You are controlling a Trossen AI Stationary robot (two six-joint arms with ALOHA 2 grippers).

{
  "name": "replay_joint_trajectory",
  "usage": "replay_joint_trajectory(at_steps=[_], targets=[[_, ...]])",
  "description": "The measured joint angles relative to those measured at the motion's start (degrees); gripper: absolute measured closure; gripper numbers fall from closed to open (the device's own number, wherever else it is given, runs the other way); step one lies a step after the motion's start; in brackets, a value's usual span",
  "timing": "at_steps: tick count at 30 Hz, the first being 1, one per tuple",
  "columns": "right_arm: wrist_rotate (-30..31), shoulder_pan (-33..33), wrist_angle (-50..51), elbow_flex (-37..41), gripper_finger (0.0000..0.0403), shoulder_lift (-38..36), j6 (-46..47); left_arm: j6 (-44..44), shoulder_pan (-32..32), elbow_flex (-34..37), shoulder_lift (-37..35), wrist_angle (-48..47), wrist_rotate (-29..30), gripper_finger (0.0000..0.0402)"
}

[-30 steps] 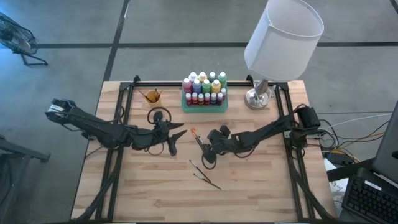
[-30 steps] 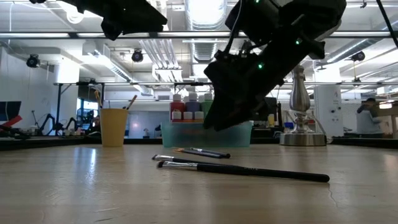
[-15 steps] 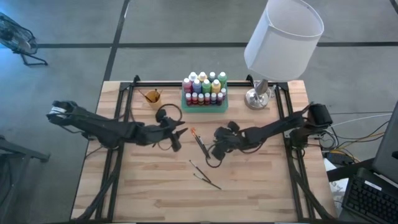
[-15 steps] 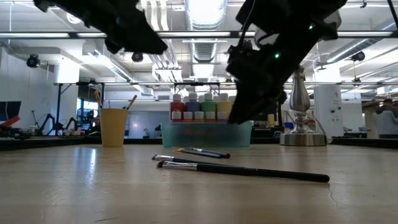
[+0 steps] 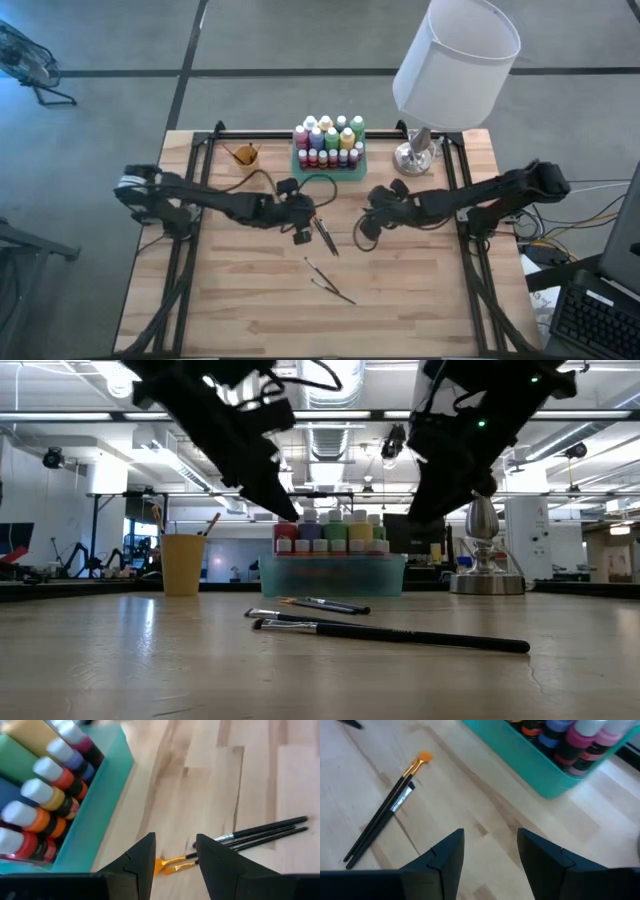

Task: Pick & Place Paint Supplies
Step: Put the silver paintbrush into the orange cup

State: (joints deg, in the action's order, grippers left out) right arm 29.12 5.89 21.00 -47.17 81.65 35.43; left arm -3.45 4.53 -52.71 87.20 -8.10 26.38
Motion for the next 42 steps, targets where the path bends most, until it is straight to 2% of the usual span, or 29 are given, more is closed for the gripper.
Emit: replay_joint_trajectory(at_steps=[4, 11, 21, 30, 36, 42], targets=[[0.96, 0.04, -0.27, 3.72, 0.0227, -5.50, 0.41, 1.31, -2.66, -6.18, 4.44, -5.49, -2.79, 0.0261], [1.30, 0.10, -5.93, 10.46, 0.0248, -12.22, 0.57, 8.03, -6.40, -15.33, 10.39, -16.59, -11.43, 0.0282], [1.36, -0.33, -7.53, 12.99, 0.0272, -14.10, 0.62, 14.66, -6.94, -21.51, 16.71, -26.36, -12.89, 0.0276], [1.49, -0.33, -8.47, 12.84, 0.0285, -14.10, 0.43, 21.28, -6.96, -23.12, 19.48, -26.29, -12.80, 0.0229], [1.54, -0.33, -8.49, 12.84, 0.0294, -14.10, 0.39, 29.38, -6.81, -23.10, 20.17, -24.20, -11.92, 0.0225], [1.57, -0.33, -8.49, 12.84, 0.0303, -14.10, 0.38, 30.87, -6.81, -23.10, 20.17, -21.66, -12.01, 0.0225]])
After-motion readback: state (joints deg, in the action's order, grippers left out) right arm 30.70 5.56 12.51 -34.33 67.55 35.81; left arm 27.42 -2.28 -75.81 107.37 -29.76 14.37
